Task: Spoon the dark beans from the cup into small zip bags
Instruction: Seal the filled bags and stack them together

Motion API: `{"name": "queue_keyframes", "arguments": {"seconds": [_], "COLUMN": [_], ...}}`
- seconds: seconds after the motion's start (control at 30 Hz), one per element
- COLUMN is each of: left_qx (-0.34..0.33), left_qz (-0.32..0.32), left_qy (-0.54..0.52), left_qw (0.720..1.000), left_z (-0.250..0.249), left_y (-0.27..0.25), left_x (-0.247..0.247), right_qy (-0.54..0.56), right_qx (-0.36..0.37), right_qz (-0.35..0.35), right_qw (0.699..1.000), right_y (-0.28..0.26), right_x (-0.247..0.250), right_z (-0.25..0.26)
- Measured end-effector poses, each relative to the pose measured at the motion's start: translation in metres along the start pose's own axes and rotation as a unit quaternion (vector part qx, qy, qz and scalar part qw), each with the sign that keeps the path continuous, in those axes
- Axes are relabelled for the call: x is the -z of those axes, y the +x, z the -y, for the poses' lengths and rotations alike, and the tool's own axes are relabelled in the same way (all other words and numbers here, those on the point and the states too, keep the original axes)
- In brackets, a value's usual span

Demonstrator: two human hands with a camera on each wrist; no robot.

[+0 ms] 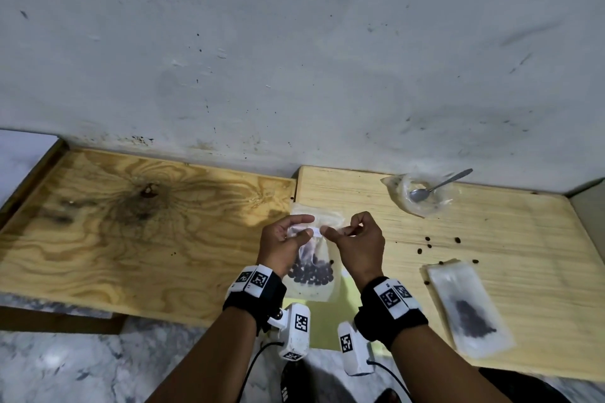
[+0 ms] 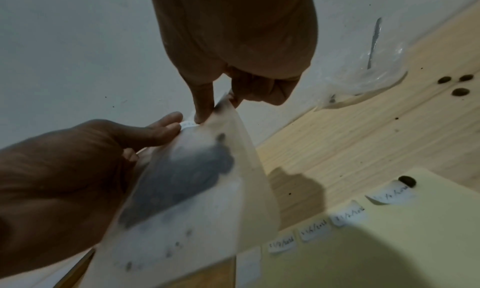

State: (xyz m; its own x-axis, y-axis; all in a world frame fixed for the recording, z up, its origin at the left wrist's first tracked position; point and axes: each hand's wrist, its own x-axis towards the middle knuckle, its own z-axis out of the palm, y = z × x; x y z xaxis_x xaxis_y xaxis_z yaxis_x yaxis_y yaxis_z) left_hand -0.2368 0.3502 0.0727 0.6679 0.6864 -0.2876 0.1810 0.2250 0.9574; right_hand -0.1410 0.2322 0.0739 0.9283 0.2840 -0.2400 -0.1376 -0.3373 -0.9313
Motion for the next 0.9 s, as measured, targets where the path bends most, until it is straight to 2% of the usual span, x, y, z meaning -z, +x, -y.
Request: {"name": "queue_keyframes", "arguments": {"seconds": [0.17, 0.27, 0.37, 0.5, 0.57, 0.63, 0.77, 0.9], "left_qx": [-0.003, 0.014, 0.008, -0.021, -0.019, 0.000, 0.064, 0.106], "left_qz": [-0.024, -0.049, -0.062, -0.035, -0.015, 0.022, 0.105, 0.157], "left_qy": [0.008, -0.004, 0.045, 0.117, 0.099, 0.077, 0.097, 0.103], "left_qw": [1.000, 0.999, 0.997, 0.992, 0.995, 0.997, 0.988, 0.977], "left_z": [0.002, 0.001, 0.002, 0.001, 0.002, 0.006, 0.028, 0.051], "left_y": [-0.001, 0.000, 0.004, 0.001, -0.004, -0.010, -0.031, -0.057], "left_x": [-0.009, -0.018, -0.034, -0.079, -0.108, -0.147, -0.241, -0.335], "right_qy": [-0.004, 0.030, 0.018, 0.008, 0.011, 0.020, 0.004, -0.040], "right_qx": [0.048, 0.037, 0.006, -0.008, -0.004, -0.009, -0.037, -0.063], "right_qz": [0.003, 0.068, 0.141, 0.180, 0.164, 0.118, 0.033, 0.004], "right_qw": [0.999, 0.997, 0.990, 0.984, 0.986, 0.993, 0.999, 0.997], "right_y": [-0.002, -0.005, -0.007, -0.006, -0.002, 0.007, 0.030, 0.044], "right_x": [0.007, 0.026, 0.058, 0.106, 0.132, 0.170, 0.271, 0.366], "right_z": [-0.008, -0.017, -0.036, -0.059, -0.065, -0.075, -0.105, -0.140]}}
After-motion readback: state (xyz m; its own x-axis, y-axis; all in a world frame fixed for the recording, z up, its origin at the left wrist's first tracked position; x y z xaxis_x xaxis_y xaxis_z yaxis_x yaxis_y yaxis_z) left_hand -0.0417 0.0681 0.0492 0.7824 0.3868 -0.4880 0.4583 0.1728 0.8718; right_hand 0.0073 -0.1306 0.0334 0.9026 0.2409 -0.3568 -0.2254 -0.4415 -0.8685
